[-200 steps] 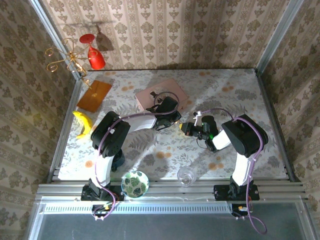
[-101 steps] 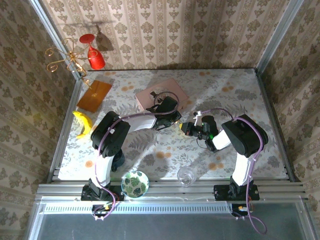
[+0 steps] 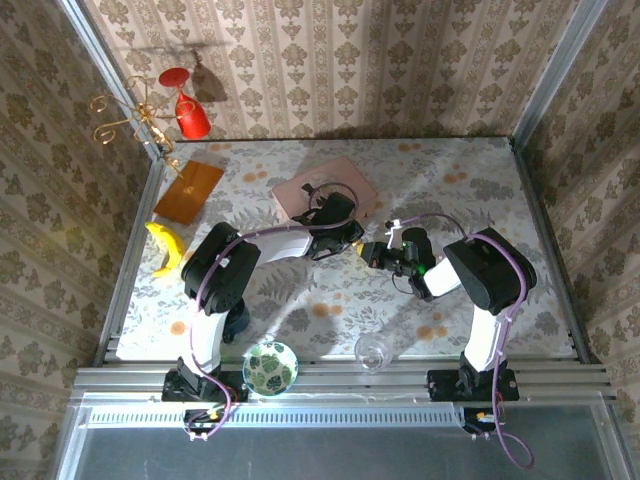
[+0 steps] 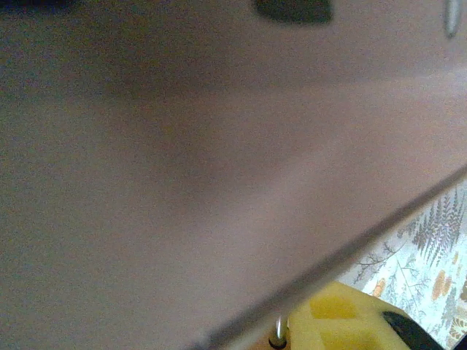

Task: Unlock the padlock with the key

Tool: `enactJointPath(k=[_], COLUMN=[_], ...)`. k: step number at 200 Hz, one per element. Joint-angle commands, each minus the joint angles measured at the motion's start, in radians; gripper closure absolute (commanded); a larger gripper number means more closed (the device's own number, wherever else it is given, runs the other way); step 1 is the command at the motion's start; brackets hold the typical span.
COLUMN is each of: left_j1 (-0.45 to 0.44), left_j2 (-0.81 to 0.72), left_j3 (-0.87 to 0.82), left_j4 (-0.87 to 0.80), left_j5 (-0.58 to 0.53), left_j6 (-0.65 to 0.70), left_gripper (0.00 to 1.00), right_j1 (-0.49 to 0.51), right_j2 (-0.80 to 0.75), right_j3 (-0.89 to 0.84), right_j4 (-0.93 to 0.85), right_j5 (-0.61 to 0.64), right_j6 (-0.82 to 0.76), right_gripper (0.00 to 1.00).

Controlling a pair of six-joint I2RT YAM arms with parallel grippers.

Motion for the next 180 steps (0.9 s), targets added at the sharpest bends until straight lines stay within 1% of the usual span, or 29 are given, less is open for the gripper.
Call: enactJointPath(k=[1, 37, 76, 128, 180], left_j1=[-0.009, 0.004, 0.008, 0.011, 0.015], left_j2=[0.039, 0.034, 0.020, 0.004, -0.002], left_j3=[-0.009, -0.011, -0.016, -0.041, -0.048], left_j4=[0.032, 0.035, 0.032, 0.047, 0.052], left_j5=[0.097, 0.093, 0.088, 0.087, 0.092], left_j6=[-0.063, -0.061, -0.055, -0.056, -0.055], left_gripper=[1.00, 1.00, 1.00, 1.00, 1.00], right_j1=[0.006, 0.002, 0.001, 0.000, 0.000], right_j2=[-0.012, -0.051, -0.089, -0.100, -0.108], right_j3=[0.015, -0.037, -0.087, -0.071, -0.059], right_j4=[0.014, -0.019, -0.008, 0.005, -0.018], right_j5=[-0.037, -0.029, -0.024, -0.030, 0.018], right_j6=[-0.008, -0.036, -0.052, -0.044, -0.044], right_gripper=[1.00, 1.00, 1.00, 1.00, 1.00])
